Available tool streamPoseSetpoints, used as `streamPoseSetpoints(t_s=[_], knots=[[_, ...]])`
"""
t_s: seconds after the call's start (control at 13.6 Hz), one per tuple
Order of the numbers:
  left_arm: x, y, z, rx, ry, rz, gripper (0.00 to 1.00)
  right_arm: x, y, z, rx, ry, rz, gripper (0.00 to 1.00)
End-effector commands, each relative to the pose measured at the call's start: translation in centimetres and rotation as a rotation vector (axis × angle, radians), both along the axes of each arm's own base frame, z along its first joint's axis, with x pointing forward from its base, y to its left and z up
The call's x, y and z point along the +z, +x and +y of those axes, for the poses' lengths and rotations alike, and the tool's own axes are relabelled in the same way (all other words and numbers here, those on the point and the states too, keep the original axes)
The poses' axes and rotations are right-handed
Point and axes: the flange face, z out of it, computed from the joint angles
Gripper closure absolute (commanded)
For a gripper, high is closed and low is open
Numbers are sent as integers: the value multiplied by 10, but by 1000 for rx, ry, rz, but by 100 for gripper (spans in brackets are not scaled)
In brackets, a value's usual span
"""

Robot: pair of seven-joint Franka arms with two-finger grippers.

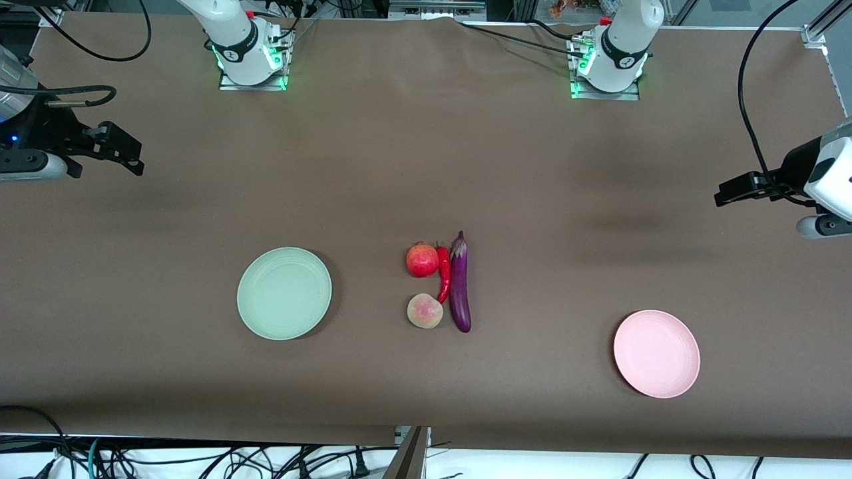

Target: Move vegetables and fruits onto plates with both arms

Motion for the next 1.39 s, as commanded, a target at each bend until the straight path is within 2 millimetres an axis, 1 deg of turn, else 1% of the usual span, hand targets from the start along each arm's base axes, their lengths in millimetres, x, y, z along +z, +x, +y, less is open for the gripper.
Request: streamPoseSetpoints(t_s=[0.0, 0.29, 0.51, 0.73, 0.81, 0.88, 1.03, 1.1, 1.17, 1.25, 1.32], knots=[[5, 3, -1, -3, -21, 5, 0, 6, 2, -1, -8, 14, -8, 0], [3, 4, -7, -12, -20, 11, 0, 6, 2, -1, -19, 62, -4, 0], [4, 3, -4, -9, -23, 9, 0, 6, 2, -1, -19, 66, -4, 0], [2, 4, -14, -22, -22, 13, 0, 6, 2, -3, -22, 66, -2, 0], [-4, 6, -14, -21, -20, 20, 0, 6, 3, -7, -29, 66, -4, 0], [-17, 12, -20, -29, -27, 39, 0, 6, 3, -8, -32, 66, -4, 0], [-52, 26, -63, -90, -47, 71, 0, 6, 3, -6, -27, 65, -4, 0], [-60, 33, -88, -119, -45, 47, 0, 6, 3, -6, -27, 65, -4, 0], [-76, 41, -108, -120, -42, 40, 0, 6, 3, -8, -30, 64, -4, 0], [-93, 52, -119, -99, -47, 15, 0, 6, 3, -8, -30, 64, -4, 0], [-113, 62, -141, -80, -69, -10, 0, 6, 3, -8, -30, 64, -4, 0]])
